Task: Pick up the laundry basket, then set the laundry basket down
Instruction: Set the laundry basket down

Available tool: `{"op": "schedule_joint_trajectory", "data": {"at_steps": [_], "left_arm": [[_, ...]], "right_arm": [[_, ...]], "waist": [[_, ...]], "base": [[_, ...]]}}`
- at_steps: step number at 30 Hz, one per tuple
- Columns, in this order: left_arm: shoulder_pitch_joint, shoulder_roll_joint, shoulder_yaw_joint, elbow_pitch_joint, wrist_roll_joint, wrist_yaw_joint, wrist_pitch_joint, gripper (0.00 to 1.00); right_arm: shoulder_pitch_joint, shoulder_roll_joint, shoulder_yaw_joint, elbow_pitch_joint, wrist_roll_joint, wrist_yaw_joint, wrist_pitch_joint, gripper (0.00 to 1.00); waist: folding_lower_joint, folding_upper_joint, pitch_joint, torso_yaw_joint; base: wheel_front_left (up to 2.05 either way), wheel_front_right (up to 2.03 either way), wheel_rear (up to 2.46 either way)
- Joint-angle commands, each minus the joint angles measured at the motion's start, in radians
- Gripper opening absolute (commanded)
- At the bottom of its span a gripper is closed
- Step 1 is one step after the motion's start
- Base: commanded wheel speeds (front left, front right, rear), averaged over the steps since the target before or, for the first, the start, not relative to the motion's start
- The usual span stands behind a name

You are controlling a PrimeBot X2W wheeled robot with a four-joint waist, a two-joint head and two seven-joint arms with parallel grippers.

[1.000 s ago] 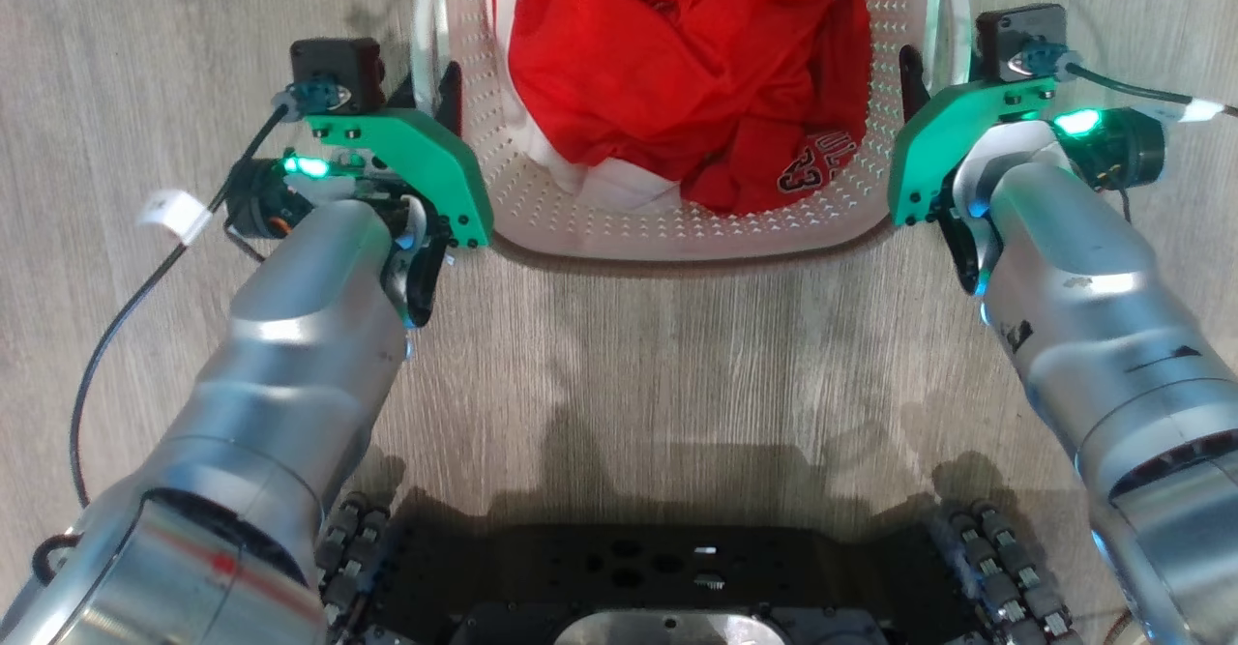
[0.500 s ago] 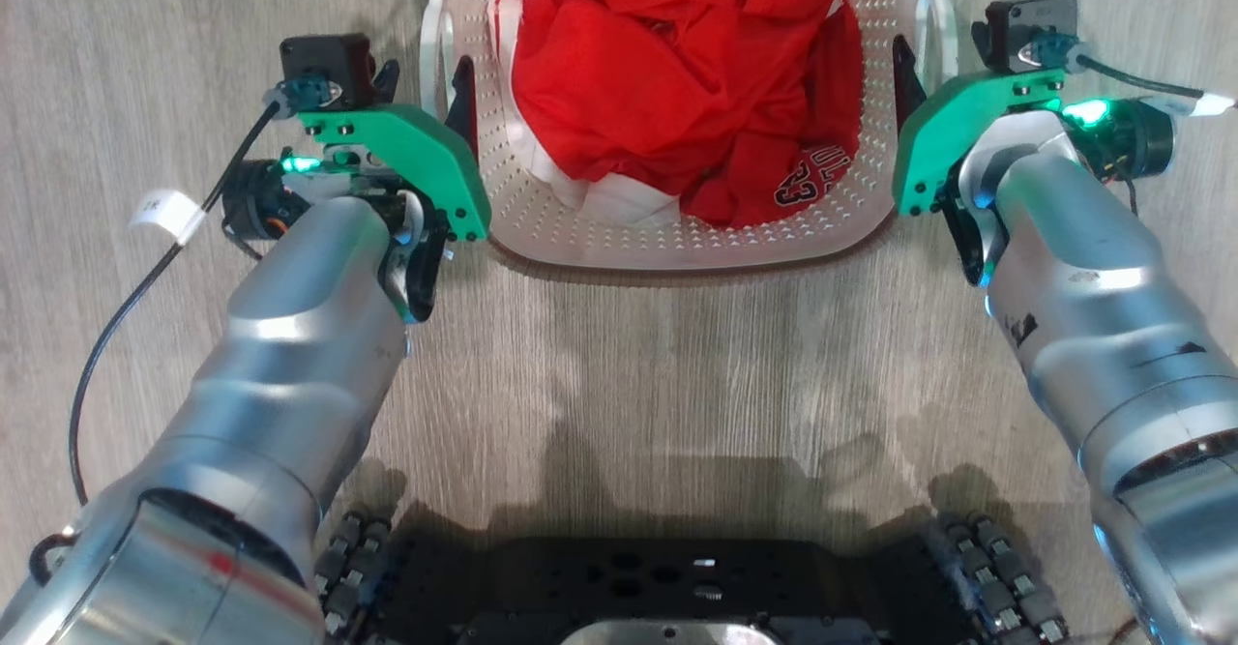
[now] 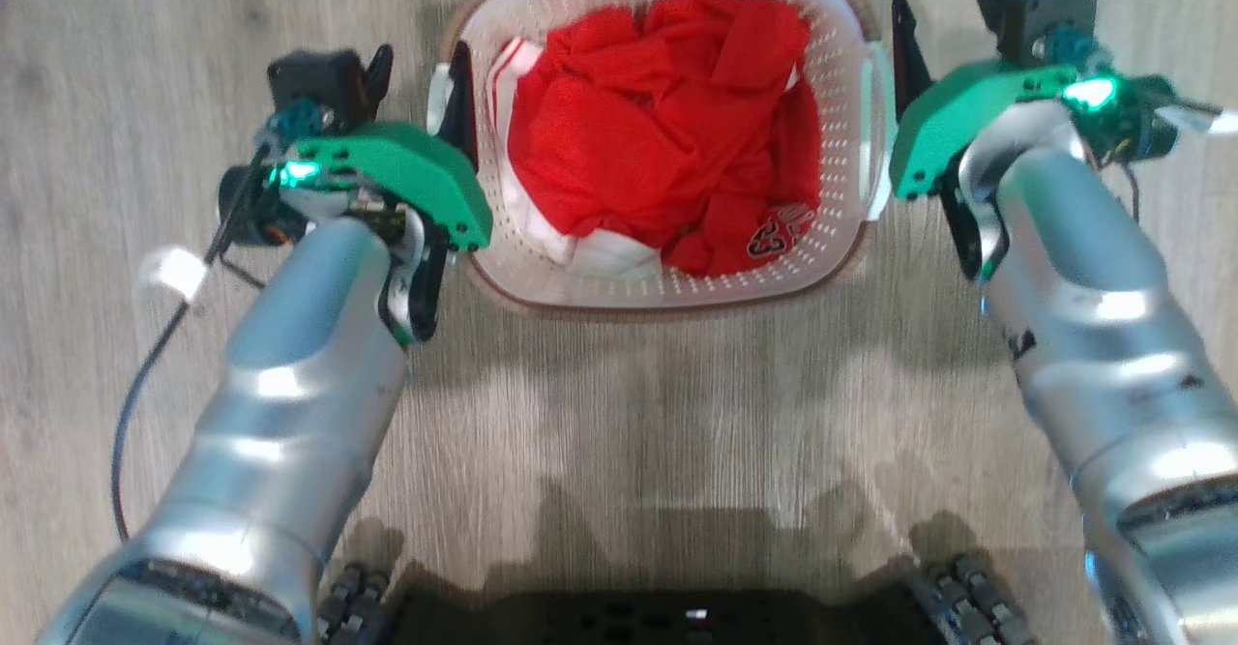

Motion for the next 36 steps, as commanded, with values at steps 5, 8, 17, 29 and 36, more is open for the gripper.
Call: {"op": "schedule_joint_trajectory", "data": {"at_steps": [5,8,17,29,36], "left_arm": [[0.126,0.029,0.153,-0.150,0.109,0.001,-0.008,1.00],[0.202,0.023,0.216,-0.227,0.173,-0.013,-0.008,1.00],[0.423,0.016,0.326,-0.433,0.323,-0.010,-0.008,1.00],[0.624,0.016,0.351,-0.634,0.348,-0.004,-0.008,1.00],[0.727,0.016,0.360,-0.715,0.373,0.001,-0.008,1.00]], "right_arm": [[0.120,0.021,-0.022,-0.143,-0.014,-0.002,-0.011,1.00],[0.179,0.021,-0.038,-0.220,-0.023,-0.002,-0.011,1.00],[0.366,0.021,-0.055,-0.393,-0.031,-0.002,-0.011,1.00],[0.557,0.021,-0.064,-0.560,-0.024,-0.002,-0.011,1.00],[0.678,0.021,-0.067,-0.667,-0.035,-0.002,-0.011,1.00]], "waist": [[0.0000,0.0000,-0.122,-0.011],[0.0000,0.0000,-0.187,-0.009],[0.0000,0.0000,-0.367,-0.013],[0.0000,0.0000,-0.511,-0.018],[0.0000,0.0000,-0.580,-0.022]], "base": [[0.00,0.00,0.00],[0.00,0.00,0.00],[0.00,0.00,0.00],[0.00,0.00,0.00],[0.00,0.00,0.00]]}}
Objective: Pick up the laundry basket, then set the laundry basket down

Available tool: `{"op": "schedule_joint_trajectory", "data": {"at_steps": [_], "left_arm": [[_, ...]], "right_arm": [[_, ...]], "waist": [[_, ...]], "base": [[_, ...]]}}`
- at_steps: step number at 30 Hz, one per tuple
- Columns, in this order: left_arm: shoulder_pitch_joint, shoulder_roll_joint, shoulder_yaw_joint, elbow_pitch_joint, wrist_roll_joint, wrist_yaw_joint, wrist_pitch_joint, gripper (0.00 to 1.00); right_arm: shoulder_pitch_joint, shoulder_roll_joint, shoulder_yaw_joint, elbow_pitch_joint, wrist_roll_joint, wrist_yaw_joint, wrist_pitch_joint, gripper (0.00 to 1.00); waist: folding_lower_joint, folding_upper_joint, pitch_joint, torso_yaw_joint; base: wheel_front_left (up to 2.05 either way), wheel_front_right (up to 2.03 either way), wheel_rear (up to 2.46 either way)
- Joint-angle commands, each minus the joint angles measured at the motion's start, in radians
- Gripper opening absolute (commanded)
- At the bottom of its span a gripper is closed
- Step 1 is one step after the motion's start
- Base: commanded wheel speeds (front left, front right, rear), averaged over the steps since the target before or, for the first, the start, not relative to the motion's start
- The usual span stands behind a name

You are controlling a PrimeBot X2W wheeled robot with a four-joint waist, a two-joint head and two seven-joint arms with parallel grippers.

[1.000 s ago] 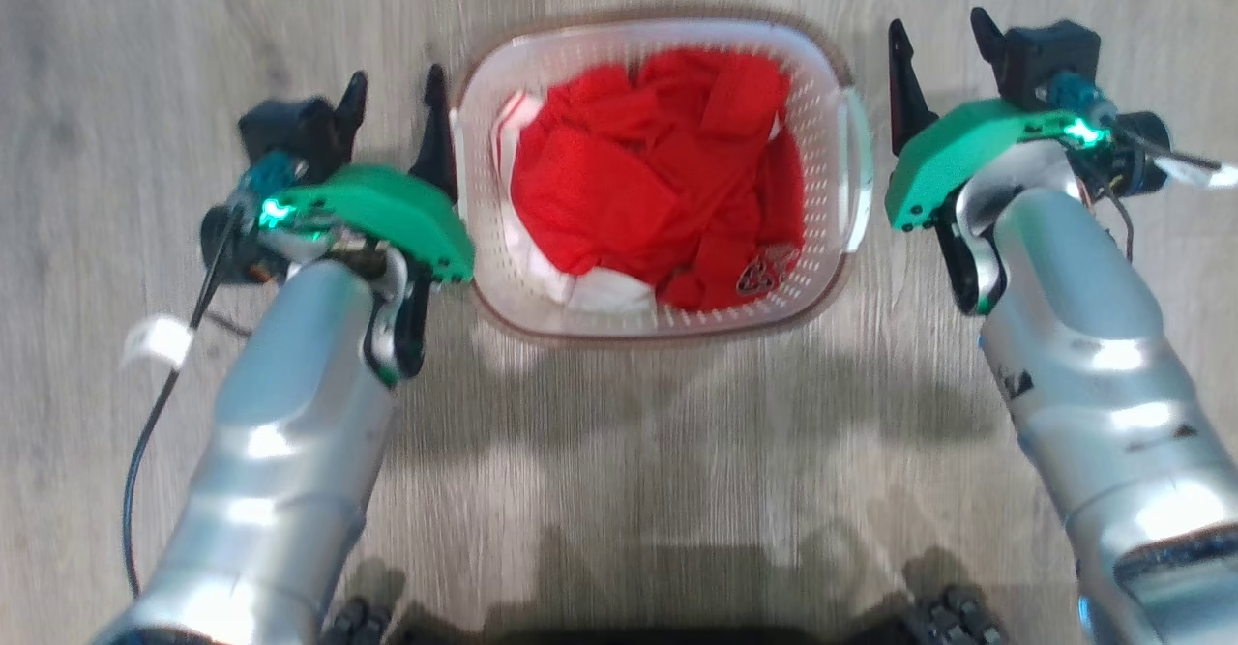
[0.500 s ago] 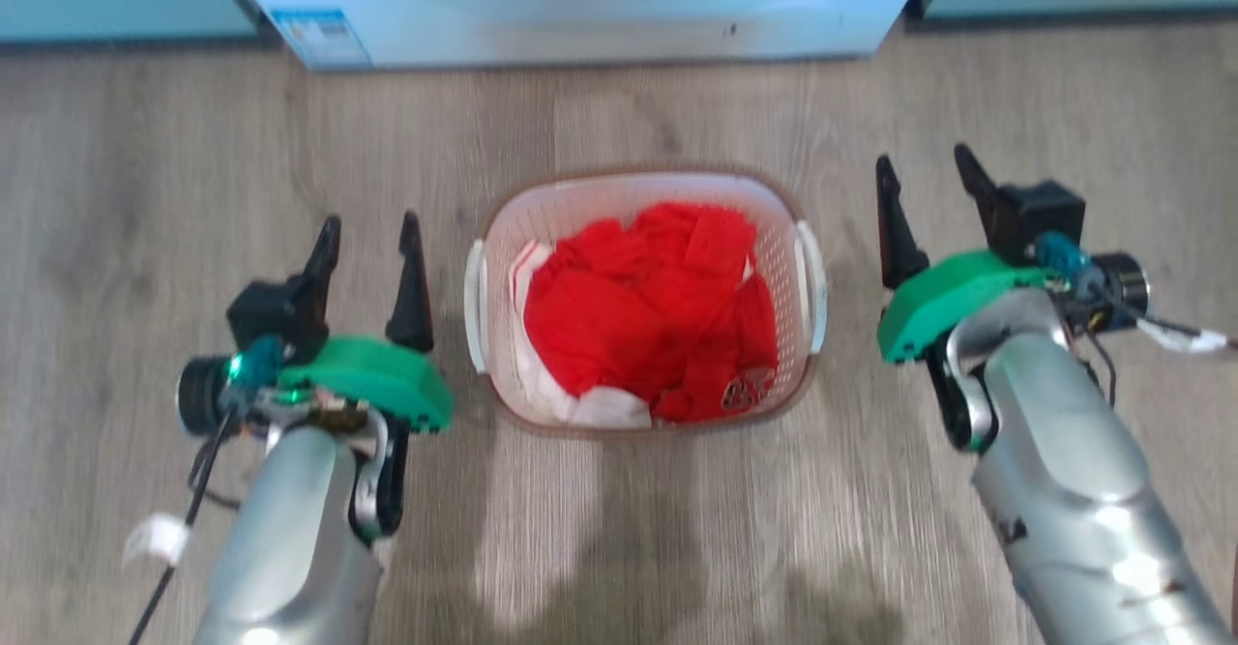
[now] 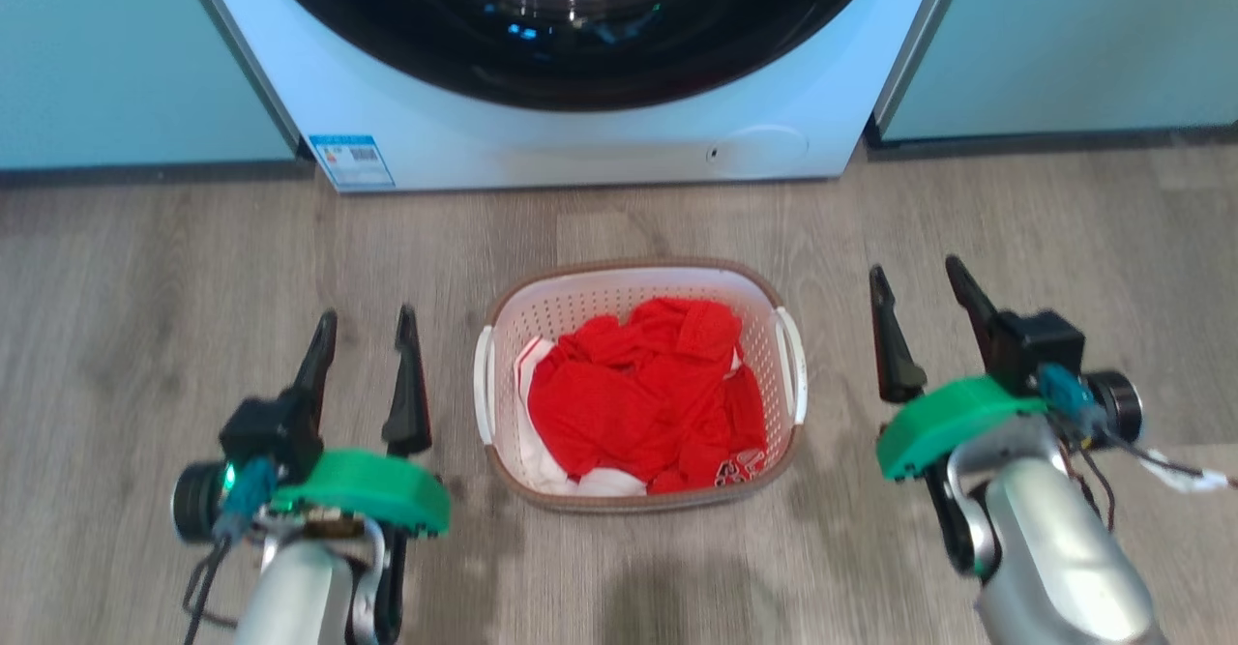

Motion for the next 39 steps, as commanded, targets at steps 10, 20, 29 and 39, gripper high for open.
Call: {"op": "schedule_joint_trajectory", "data": {"at_steps": [10,20,29,39], "left_arm": [[0.141,0.017,0.081,-0.121,0.012,0.024,-0.008,1.00],[0.217,0.017,0.098,-0.171,0.015,0.038,-0.008,1.00],[0.231,0.017,0.104,-0.146,0.019,0.031,-0.008,1.00],[0.228,0.017,0.108,-0.116,0.021,0.023,-0.008,1.00]], "right_arm": [[0.152,0.009,-0.030,-0.148,-0.011,-0.002,-0.011,1.00],[0.236,0.009,-0.066,-0.203,-0.009,-0.002,-0.011,1.00],[0.269,0.009,-0.069,-0.214,0.005,-0.002,-0.011,1.00],[0.273,0.009,-0.068,-0.210,-0.001,-0.002,-0.011,1.00]], "waist": [[0.0001,-0.0001,-0.085,-0.006],[0.0001,-0.0001,-0.126,-0.004],[0.0001,-0.0001,-0.145,-0.012],[0.0001,-0.0001,-0.158,-0.010]], "base": [[0.00,0.00,0.00],[0.00,0.00,0.00],[0.00,0.00,0.00],[0.00,0.00,0.00]]}}
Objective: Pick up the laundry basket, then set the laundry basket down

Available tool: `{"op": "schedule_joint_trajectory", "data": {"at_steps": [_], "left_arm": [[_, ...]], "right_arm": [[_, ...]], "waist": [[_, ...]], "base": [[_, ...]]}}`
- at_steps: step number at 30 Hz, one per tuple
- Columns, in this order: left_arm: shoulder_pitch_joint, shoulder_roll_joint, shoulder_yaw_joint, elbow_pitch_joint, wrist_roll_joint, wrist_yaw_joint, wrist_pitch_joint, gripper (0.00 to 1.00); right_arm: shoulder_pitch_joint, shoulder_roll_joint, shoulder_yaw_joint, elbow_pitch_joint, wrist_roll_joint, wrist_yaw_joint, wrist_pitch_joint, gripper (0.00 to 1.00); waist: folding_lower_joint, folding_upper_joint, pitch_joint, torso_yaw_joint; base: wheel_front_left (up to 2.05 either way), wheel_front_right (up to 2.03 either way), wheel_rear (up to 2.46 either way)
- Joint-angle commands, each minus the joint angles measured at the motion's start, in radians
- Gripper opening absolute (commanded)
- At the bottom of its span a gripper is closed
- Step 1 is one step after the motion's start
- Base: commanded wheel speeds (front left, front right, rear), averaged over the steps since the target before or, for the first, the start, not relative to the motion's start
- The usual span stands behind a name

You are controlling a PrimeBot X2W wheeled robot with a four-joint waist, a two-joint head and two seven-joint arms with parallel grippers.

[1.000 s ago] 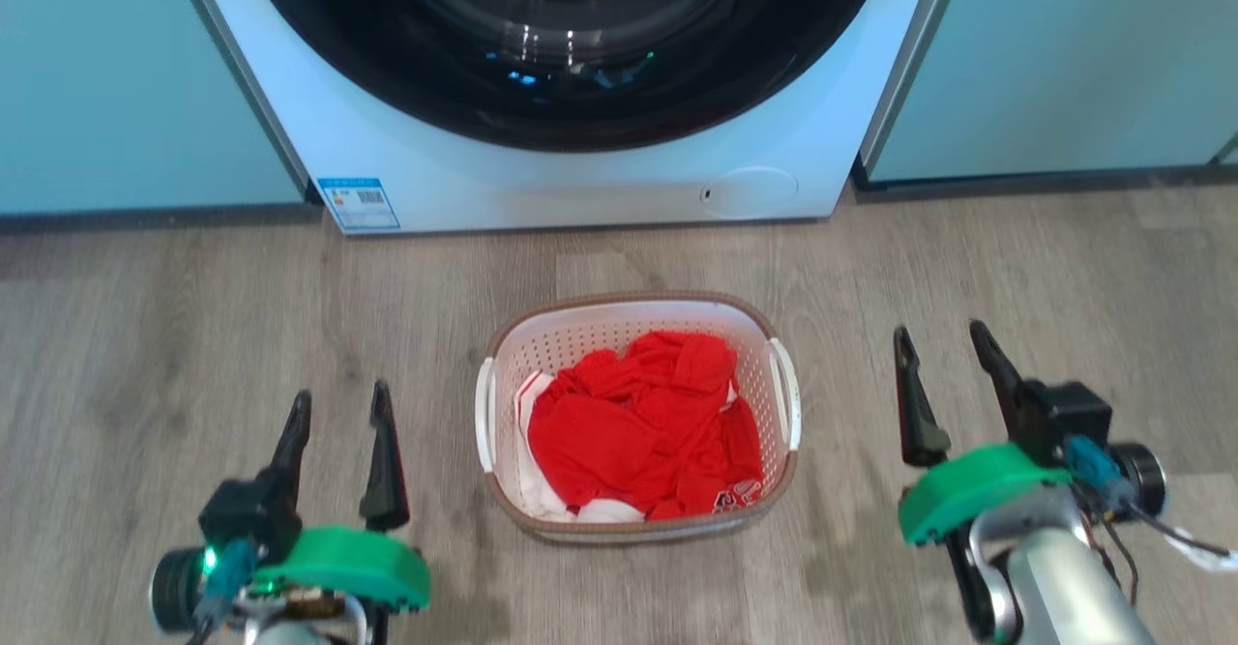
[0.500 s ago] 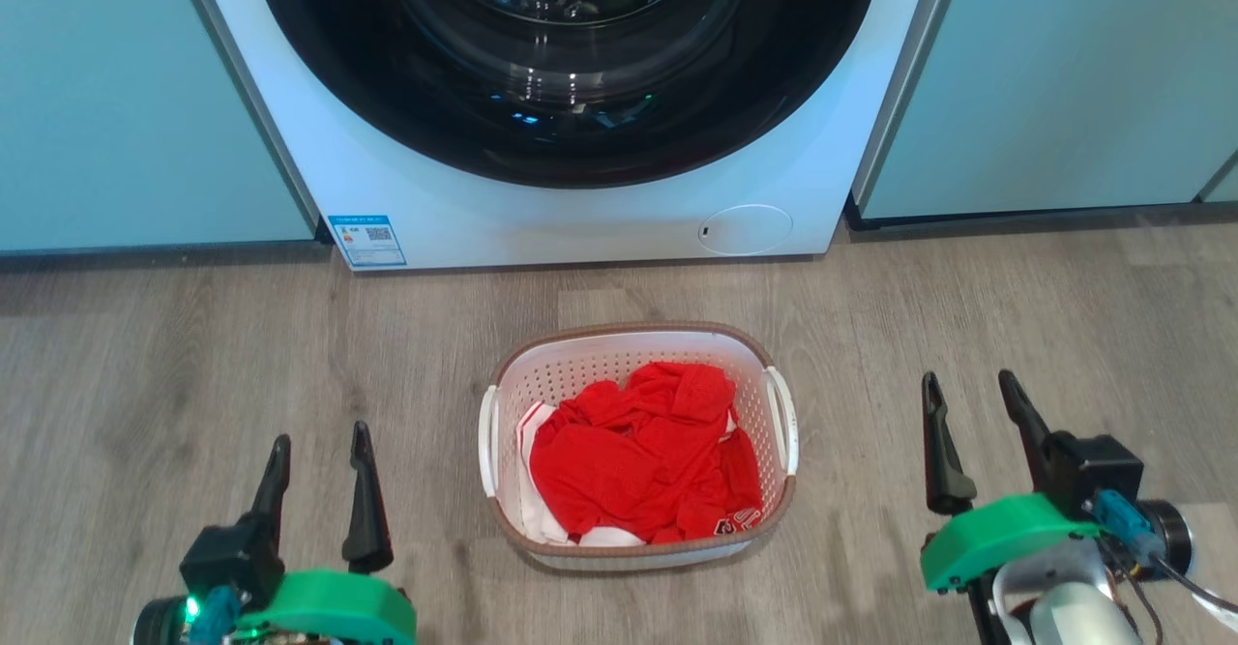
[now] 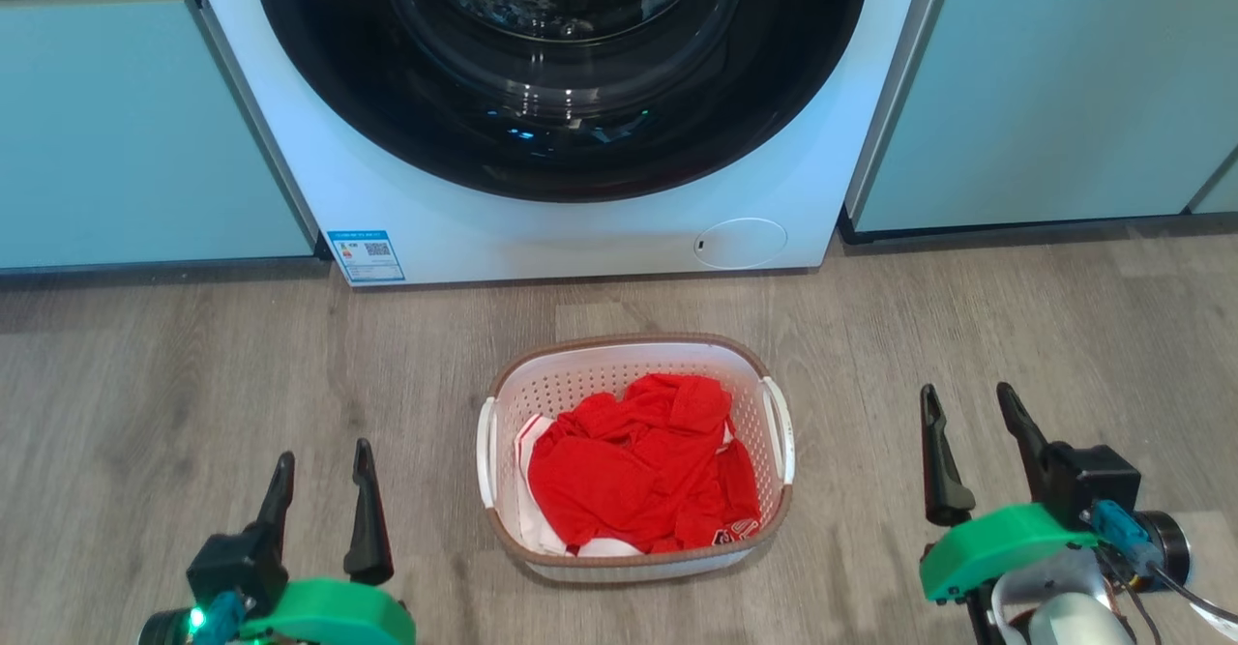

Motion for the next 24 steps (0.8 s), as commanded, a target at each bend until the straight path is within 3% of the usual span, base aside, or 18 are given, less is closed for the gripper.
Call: {"op": "schedule_joint_trajectory", "data": {"at_steps": [1,10,11,15,24], "left_arm": [[-0.027,0.008,0.041,-0.025,0.012,-0.002,-0.008,1.00],[-0.021,0.008,0.036,-0.010,0.004,-0.013,-0.008,1.00],[0.000,-0.001,-0.002,0.032,-0.001,-0.008,0.001,0.00],[0.018,-0.009,-0.007,0.099,-0.003,-0.008,0.007,0.00],[-0.001,-0.005,0.005,0.101,-0.106,-0.023,0.029,0.00]], "right_arm": [[-0.019,-0.005,0.024,-0.029,-0.001,-0.002,-0.011,1.00],[-0.012,-0.005,0.025,-0.026,-0.003,-0.002,-0.011,1.00],[0.003,0.001,0.001,0.013,0.000,0.000,0.001,0.00],[0.024,0.005,0.002,0.079,0.002,0.000,0.004,0.00],[0.015,-0.001,-0.004,0.075,0.111,0.000,0.023,0.00]], "waist": [[0.0001,0.0000,-0.002,0.001],[0.0001,0.0000,-0.015,0.001],[0.0001,0.0000,-0.015,0.001],[0.0001,0.0000,-0.016,0.001],[0.0001,0.0000,-0.016,-0.001]], "base": [[0.00,0.00,0.00],[0.00,0.00,0.00],[0.00,0.00,0.00],[0.00,0.00,0.00],[0.00,0.00,0.00]]}}
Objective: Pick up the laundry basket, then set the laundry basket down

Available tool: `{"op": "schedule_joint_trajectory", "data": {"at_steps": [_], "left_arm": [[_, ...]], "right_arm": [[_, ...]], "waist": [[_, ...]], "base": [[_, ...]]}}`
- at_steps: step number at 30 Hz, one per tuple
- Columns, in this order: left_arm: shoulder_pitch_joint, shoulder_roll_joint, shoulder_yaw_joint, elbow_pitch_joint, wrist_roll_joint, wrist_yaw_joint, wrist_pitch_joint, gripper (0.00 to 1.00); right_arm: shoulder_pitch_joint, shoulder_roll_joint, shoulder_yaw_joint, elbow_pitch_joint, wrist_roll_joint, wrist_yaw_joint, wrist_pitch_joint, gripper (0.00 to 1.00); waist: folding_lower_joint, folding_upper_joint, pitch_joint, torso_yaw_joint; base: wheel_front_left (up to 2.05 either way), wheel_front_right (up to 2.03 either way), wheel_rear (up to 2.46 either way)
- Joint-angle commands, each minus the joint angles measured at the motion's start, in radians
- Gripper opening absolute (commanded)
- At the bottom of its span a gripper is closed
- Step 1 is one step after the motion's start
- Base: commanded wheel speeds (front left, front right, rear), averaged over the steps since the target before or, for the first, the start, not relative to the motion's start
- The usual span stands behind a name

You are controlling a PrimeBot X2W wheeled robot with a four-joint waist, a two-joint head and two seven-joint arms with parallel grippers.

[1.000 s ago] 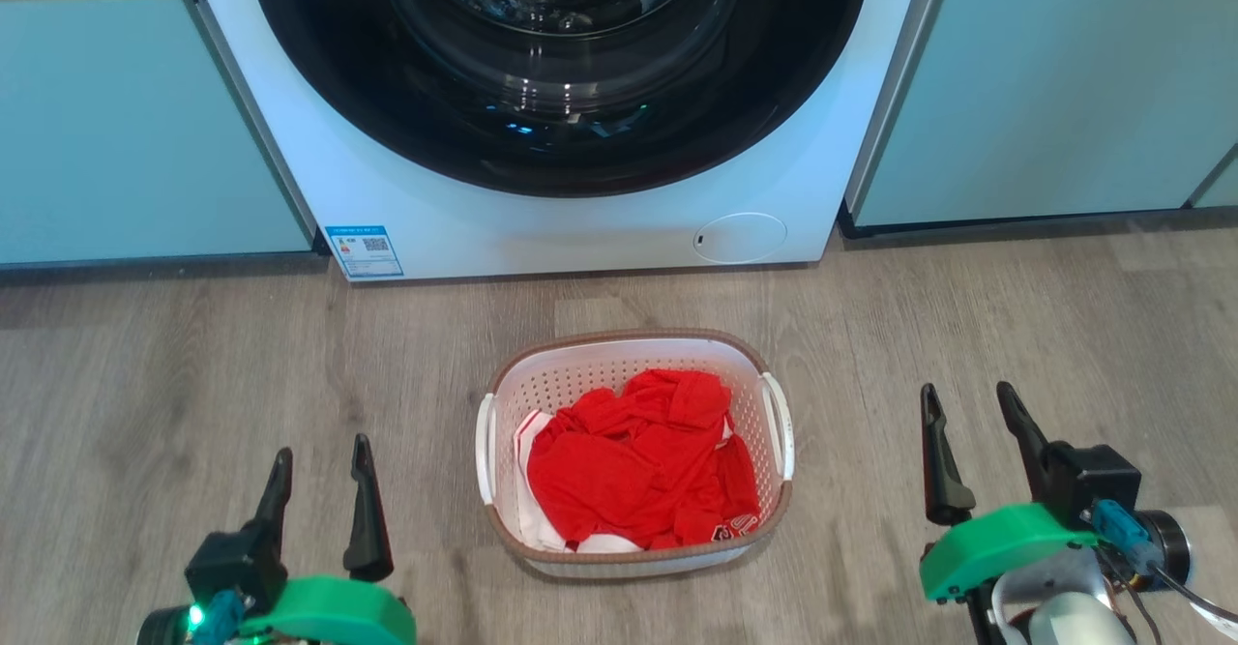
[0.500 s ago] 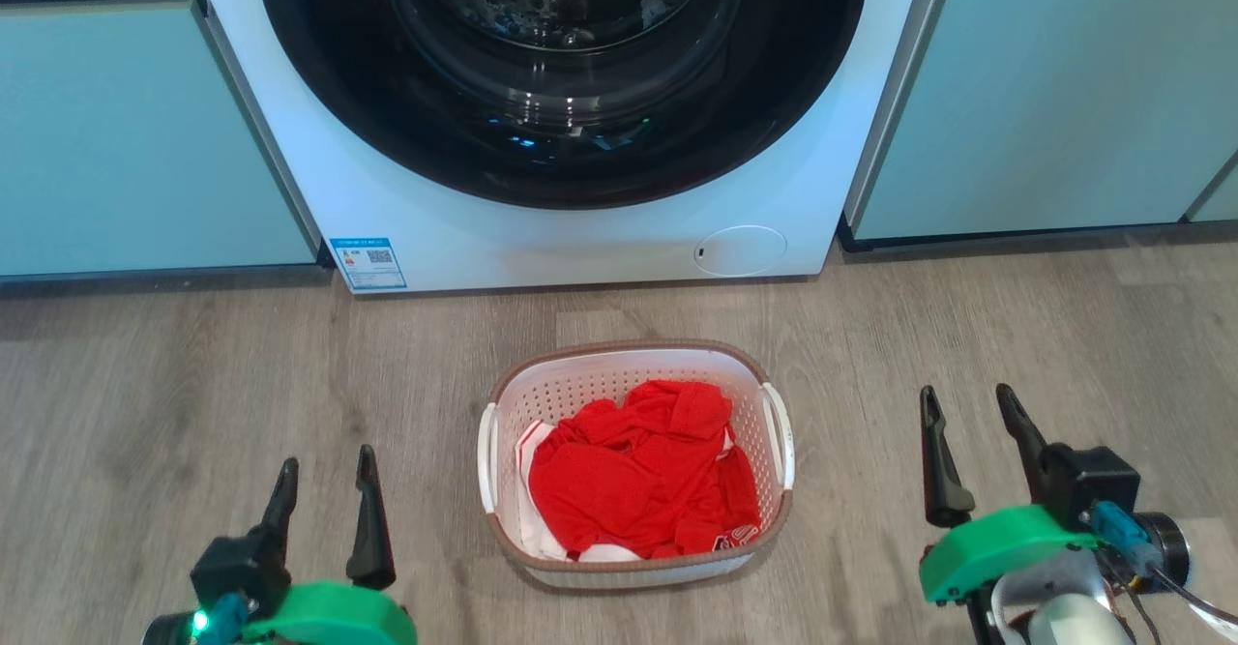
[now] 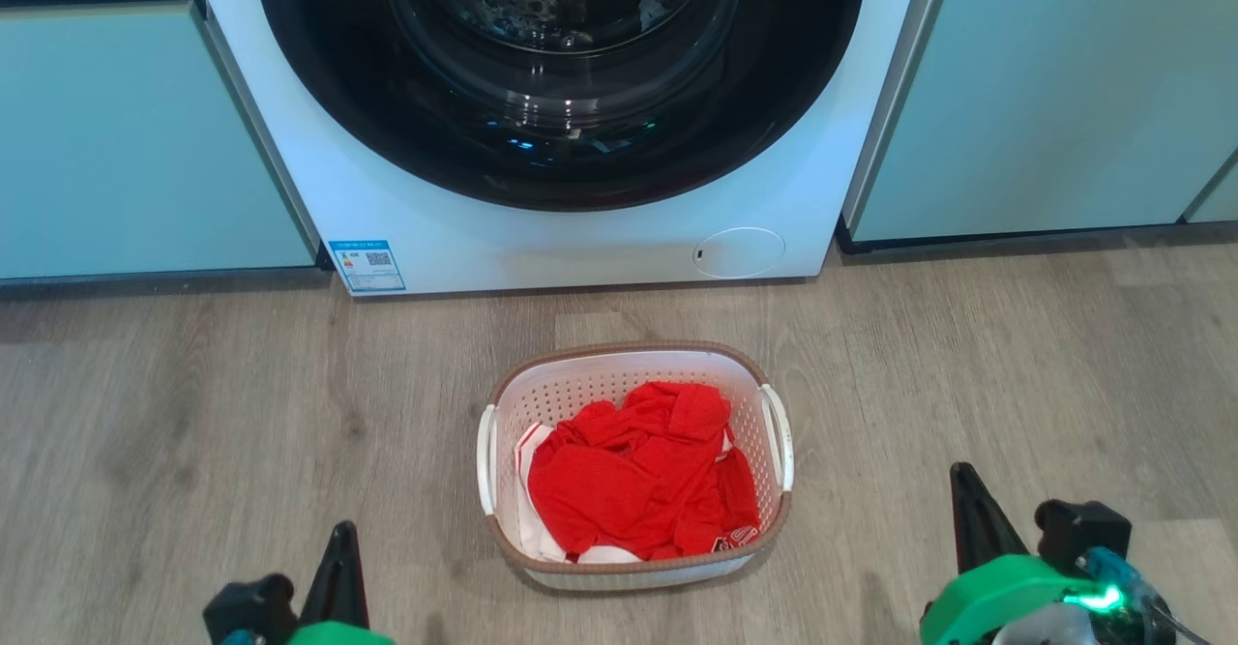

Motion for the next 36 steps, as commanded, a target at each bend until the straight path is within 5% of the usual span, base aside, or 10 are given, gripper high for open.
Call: {"op": "schedule_joint_trajectory", "data": {"at_steps": [1,36], "left_arm": [[-0.041,0.008,0.012,-0.028,-0.028,-0.007,0.006,0.00],[-0.115,0.020,0.064,-0.019,-0.414,-0.067,0.096,0.00]], "right_arm": [[-0.039,-0.008,-0.005,-0.033,0.030,0.000,0.004,0.00],[-0.075,-0.023,-0.037,-0.046,0.432,-0.001,0.087,0.00]], "waist": [[0.0001,0.0000,0.000,0.000],[0.0001,0.0000,0.000,-0.006]], "base": [[0.00,0.00,0.00],[0.00,0.00,0.00]]}}
